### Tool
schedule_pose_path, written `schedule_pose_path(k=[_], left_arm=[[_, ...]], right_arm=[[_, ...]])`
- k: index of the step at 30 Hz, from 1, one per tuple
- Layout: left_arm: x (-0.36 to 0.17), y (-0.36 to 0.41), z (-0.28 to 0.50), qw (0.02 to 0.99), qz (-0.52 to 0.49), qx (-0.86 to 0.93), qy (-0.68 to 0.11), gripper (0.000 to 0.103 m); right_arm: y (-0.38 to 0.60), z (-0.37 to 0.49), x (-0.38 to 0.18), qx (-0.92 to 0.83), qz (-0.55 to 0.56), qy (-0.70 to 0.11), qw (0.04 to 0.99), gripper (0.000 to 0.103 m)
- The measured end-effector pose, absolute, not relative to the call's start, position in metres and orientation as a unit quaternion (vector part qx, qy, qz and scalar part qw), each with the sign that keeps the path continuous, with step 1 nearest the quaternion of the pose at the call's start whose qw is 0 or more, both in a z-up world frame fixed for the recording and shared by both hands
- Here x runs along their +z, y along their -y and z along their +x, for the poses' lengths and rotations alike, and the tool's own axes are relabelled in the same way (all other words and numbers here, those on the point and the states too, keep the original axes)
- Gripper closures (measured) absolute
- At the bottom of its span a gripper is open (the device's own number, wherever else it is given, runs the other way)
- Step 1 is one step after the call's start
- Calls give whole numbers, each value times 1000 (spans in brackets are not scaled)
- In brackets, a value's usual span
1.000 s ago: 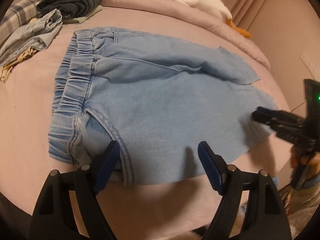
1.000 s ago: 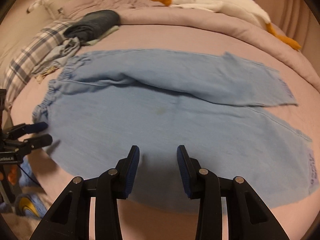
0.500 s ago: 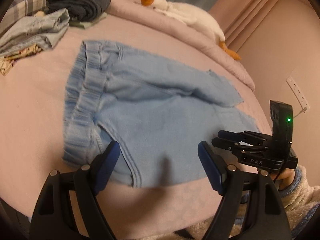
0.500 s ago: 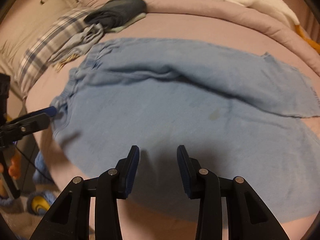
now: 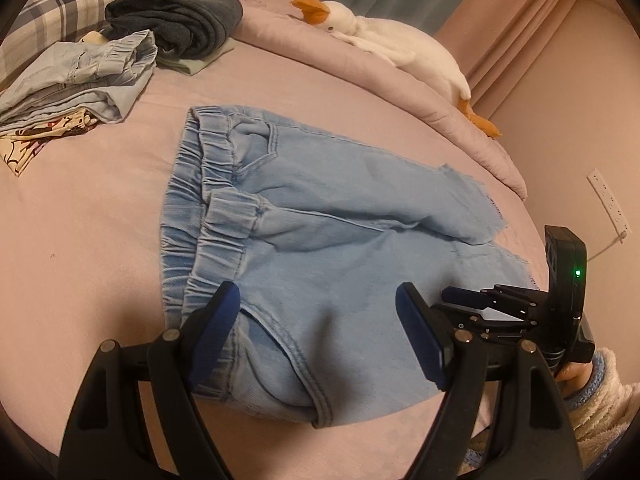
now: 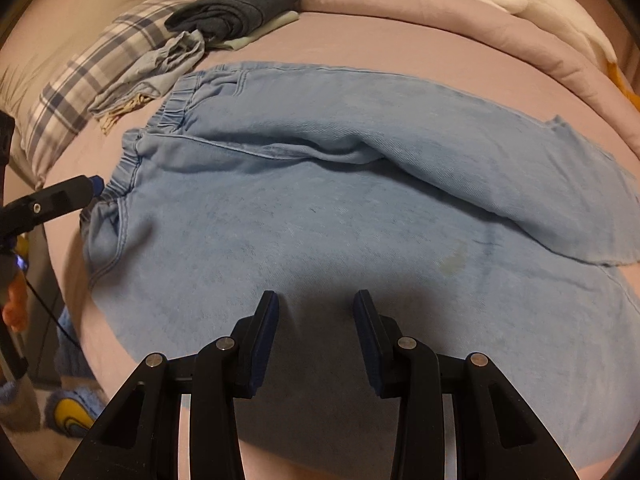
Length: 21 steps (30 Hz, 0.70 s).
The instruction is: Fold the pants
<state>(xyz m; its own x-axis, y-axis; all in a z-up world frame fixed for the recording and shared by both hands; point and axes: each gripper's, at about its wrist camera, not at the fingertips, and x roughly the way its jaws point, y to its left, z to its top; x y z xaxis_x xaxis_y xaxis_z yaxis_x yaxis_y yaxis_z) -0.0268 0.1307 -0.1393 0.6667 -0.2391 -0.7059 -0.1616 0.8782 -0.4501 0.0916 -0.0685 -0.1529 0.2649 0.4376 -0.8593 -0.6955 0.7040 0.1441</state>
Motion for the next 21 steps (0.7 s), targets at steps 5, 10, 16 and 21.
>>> schedule_pose_path(k=[5, 10, 16, 21], left_arm=[[-140, -136, -20, 879, -246, -18, -408, 23], [-138, -144, -7, 881, -244, -9, -404, 23], [-141, -158, 18, 885, -233, 22, -401, 22], [-145, -167, 37, 886, -223, 40, -405, 22]], right_arm=[[68, 98, -151, 364, -126, -487, 784, 65], [68, 104, -146, 367, -119, -482, 787, 65], [71, 117, -134, 364, -113, -460, 802, 65], [70, 136, -126, 358, -105, -446, 814, 65]])
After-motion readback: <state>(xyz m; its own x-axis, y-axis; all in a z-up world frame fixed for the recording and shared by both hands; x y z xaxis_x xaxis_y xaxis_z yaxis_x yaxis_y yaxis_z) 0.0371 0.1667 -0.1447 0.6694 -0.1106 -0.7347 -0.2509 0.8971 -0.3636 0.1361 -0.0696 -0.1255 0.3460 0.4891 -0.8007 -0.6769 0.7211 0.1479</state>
